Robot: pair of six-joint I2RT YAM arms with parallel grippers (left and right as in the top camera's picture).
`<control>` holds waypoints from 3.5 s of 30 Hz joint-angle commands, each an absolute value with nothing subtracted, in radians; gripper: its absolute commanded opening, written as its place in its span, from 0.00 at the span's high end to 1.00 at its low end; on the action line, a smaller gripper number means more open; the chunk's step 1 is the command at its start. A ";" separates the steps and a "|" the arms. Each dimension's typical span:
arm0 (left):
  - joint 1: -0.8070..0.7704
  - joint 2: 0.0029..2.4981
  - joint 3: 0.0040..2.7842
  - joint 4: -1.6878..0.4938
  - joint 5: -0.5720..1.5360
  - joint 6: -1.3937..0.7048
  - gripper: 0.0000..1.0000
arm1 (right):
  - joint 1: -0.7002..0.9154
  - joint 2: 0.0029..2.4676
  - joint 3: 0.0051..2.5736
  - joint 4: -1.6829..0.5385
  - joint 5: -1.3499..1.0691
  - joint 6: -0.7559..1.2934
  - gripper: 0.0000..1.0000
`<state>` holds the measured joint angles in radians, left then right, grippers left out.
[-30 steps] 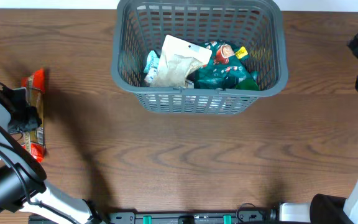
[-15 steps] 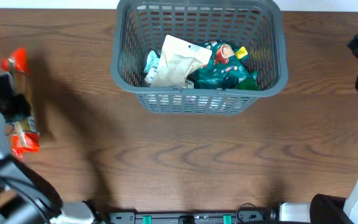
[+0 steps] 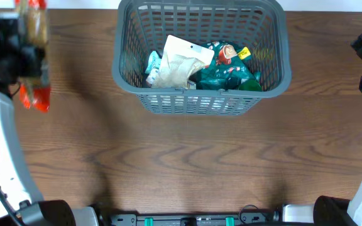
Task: Pack container
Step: 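Lift the spaghetti pack and carry it over the basket, then lower the spaghetti pack into the basket and open the left gripper, then raise and withdraw the left gripper from the basket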
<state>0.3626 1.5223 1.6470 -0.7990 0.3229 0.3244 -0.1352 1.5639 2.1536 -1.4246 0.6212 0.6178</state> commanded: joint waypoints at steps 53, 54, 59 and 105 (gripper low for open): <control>-0.416 1.822 2.005 -0.977 0.604 0.778 0.94 | -0.143 1.564 2.163 -1.427 0.638 0.628 0.01; -0.416 1.824 2.005 -0.996 0.574 0.789 0.94 | -0.143 1.564 2.163 -1.427 0.638 0.628 0.01; -0.416 1.826 2.001 -1.041 0.500 0.809 0.94 | -0.143 1.564 2.163 -1.427 0.638 0.628 0.01; -0.312 1.429 2.001 -1.102 -0.561 -0.132 0.01 | -0.143 1.564 2.163 -1.427 0.638 0.628 0.01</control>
